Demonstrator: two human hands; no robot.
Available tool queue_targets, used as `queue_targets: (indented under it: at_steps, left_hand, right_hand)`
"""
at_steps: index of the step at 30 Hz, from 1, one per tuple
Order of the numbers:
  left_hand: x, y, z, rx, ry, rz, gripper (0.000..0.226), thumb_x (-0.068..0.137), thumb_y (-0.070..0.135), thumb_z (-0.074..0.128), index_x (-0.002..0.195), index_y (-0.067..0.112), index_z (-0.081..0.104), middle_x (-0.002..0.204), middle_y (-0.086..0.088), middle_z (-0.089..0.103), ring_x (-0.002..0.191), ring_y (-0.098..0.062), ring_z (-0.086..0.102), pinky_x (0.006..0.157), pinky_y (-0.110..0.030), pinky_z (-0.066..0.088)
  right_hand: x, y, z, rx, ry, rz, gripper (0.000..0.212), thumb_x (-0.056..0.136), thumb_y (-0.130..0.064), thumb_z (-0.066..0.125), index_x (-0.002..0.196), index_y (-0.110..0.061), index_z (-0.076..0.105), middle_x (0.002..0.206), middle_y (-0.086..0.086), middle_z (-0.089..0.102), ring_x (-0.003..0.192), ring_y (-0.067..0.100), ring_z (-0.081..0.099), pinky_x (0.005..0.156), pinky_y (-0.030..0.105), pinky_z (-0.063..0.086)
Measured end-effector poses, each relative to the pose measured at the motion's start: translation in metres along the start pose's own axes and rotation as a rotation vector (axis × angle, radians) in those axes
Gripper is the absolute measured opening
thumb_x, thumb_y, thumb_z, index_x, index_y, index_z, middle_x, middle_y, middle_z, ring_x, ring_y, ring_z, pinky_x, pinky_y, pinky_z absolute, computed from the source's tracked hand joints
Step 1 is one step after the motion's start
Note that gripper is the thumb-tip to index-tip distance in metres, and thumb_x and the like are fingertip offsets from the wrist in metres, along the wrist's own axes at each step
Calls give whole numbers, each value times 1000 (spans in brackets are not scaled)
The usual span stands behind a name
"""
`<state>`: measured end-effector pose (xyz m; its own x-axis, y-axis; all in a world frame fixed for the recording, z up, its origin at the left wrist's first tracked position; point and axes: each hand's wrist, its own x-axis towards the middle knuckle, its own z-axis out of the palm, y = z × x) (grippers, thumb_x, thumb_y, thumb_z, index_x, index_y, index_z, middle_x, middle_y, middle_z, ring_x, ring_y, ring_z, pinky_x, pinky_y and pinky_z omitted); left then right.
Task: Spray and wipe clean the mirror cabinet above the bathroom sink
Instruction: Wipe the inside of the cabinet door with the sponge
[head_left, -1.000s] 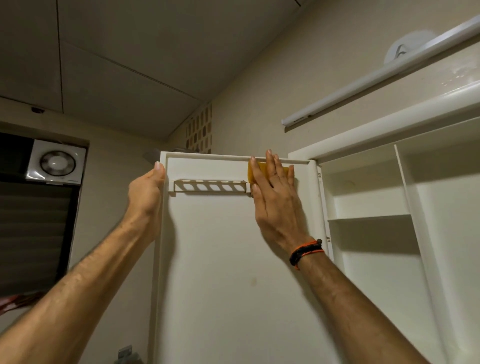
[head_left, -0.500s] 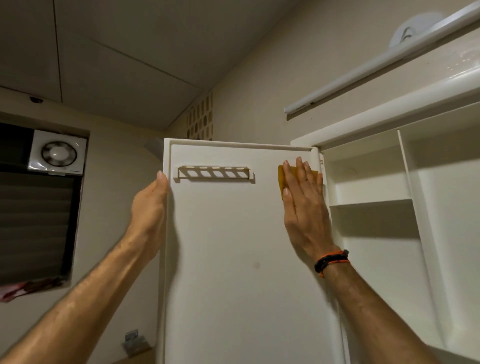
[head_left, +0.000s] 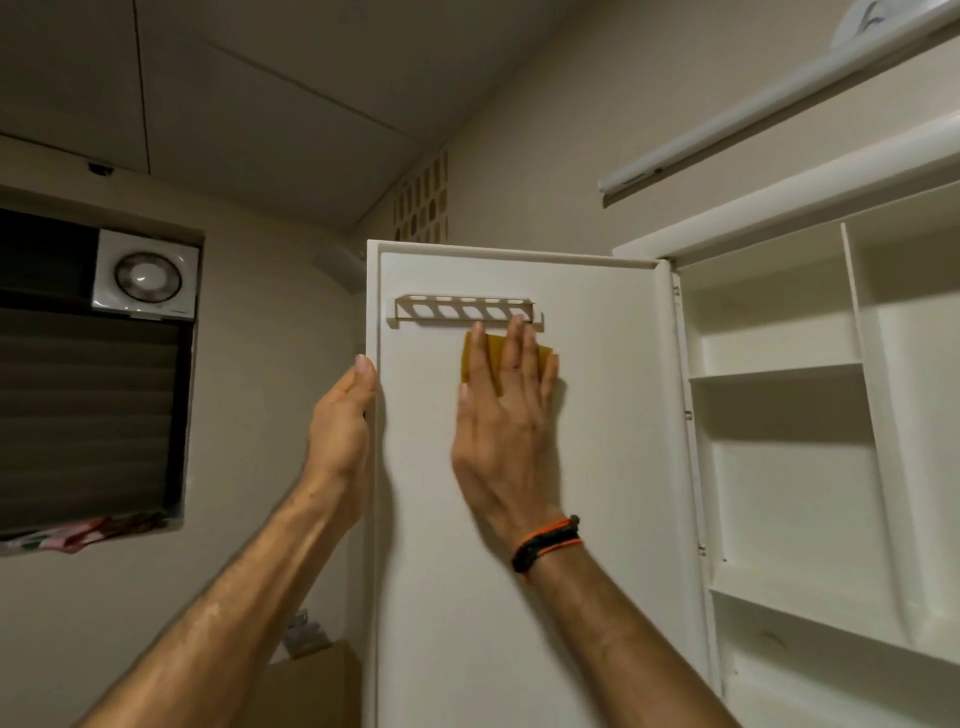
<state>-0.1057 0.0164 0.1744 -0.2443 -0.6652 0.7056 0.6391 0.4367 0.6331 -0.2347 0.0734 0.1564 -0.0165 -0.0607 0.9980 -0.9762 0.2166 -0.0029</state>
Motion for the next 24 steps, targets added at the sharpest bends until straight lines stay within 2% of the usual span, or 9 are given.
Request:
queue_targets:
  at_steps: [3,6,8,12,16,19,24]
  left_hand:
    - [-2,2,0,-34,-20,-3,44,104,36,37,131,8,59,127,-3,67,118,-13,62,110,-36,41]
    - [-11,1,-3,-76,-69,-34,42,105,36,35,128,12,60,123,-2,69,116,-14,64,103,-30,48]
    - [-17,-3,-6,-77,-91,-34,42,105,36,33,129,14,60,124,-2,68,117,-13,63,104,-30,47]
    - [-19,-8,-12,-41,-84,-23,44,104,35,35,136,12,55,134,-2,62,126,-11,56,114,-36,37]
    - [-18,-10,-12,-60,-69,-50,40,103,36,40,128,13,61,122,-1,69,115,-13,64,102,-34,49]
    - [-17,-11,-12,-45,-19,-73,41,102,36,42,128,12,62,122,-3,69,114,-16,65,107,-40,45]
    - [-18,-10,-10,-37,37,-88,41,102,35,43,129,9,61,126,-5,67,119,-18,62,111,-42,41]
  right_hand:
    - [-4,-36,8,19,-40,-85,58,101,-31,30,156,-18,17,163,15,3,151,25,-5,122,50,4]
    - [-10,-54,11,45,-75,-138,58,100,-31,30,156,-20,18,164,13,4,151,22,-6,122,48,3]
    - [-11,-54,11,33,-85,-143,58,101,-32,28,156,-20,17,164,12,4,151,22,-6,122,47,4]
    - [-11,-42,10,-9,-100,-216,57,102,-31,28,156,-19,16,164,12,5,151,23,-5,122,48,7]
    - [-18,-11,6,5,-85,-283,57,100,-28,35,155,-19,23,163,12,11,152,23,1,122,47,9]
    - [-18,21,-3,9,-27,-223,57,100,-25,37,155,-20,22,163,9,12,152,21,4,123,45,8]
    - [-13,72,-19,22,54,-11,54,103,-26,30,156,-27,18,164,4,13,151,15,5,123,42,7]
